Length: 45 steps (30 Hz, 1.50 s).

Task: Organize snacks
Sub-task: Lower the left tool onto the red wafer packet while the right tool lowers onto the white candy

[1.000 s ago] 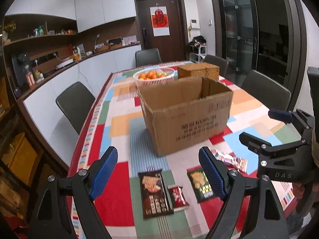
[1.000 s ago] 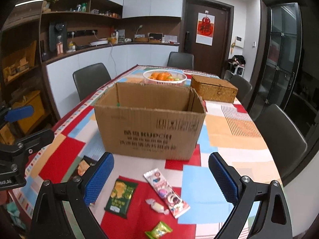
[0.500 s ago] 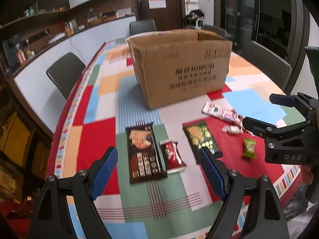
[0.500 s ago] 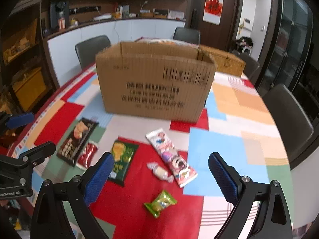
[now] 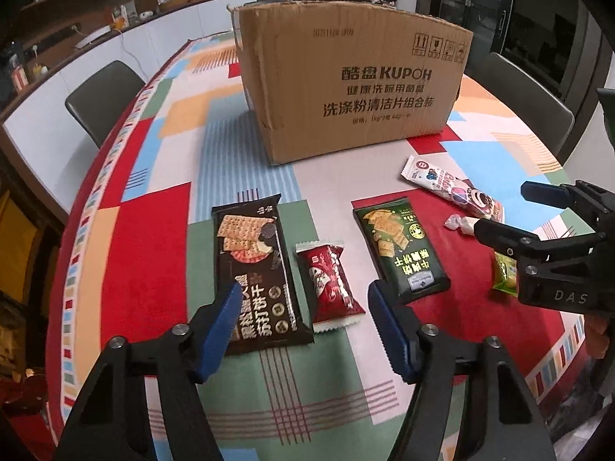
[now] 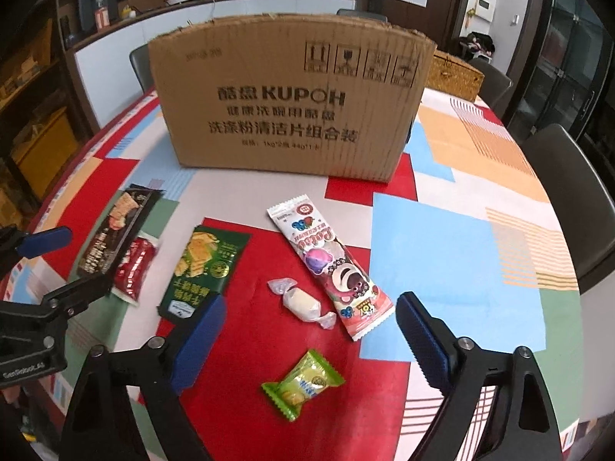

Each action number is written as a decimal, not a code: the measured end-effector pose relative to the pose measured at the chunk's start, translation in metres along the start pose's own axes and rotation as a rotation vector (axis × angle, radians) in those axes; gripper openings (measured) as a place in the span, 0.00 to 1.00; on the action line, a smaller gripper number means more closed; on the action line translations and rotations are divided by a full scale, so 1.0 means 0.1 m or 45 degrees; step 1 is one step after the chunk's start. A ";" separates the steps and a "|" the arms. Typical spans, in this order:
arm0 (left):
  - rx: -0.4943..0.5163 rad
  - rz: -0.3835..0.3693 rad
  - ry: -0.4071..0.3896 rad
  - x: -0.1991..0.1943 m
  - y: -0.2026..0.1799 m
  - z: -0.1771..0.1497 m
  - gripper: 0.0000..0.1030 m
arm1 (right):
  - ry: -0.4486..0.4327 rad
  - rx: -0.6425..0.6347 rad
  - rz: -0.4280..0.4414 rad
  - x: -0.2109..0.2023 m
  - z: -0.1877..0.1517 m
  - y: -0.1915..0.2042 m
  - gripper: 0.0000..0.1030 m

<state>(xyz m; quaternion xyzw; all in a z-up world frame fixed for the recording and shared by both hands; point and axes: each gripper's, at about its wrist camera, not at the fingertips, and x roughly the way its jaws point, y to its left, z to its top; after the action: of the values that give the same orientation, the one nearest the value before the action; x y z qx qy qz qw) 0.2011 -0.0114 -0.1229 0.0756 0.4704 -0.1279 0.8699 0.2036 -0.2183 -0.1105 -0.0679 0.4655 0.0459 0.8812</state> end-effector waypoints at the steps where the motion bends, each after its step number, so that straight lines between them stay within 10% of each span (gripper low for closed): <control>1: 0.000 -0.001 0.006 0.03 0.00 0.01 0.59 | 0.007 -0.003 0.001 0.03 0.00 0.00 0.83; 20: -0.046 -0.134 0.072 0.33 0.00 0.16 0.30 | 0.121 -0.006 0.091 0.37 0.03 -0.04 0.48; 45: -0.074 -0.178 0.114 0.46 -0.04 0.15 0.22 | 0.154 -0.009 0.199 0.46 0.02 0.00 0.24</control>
<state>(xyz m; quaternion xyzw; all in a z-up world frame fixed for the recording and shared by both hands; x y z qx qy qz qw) 0.2362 -0.0258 -0.1526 0.0229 0.5164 -0.1710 0.8388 0.2315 -0.2176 -0.1474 -0.0370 0.5217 0.1120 0.8450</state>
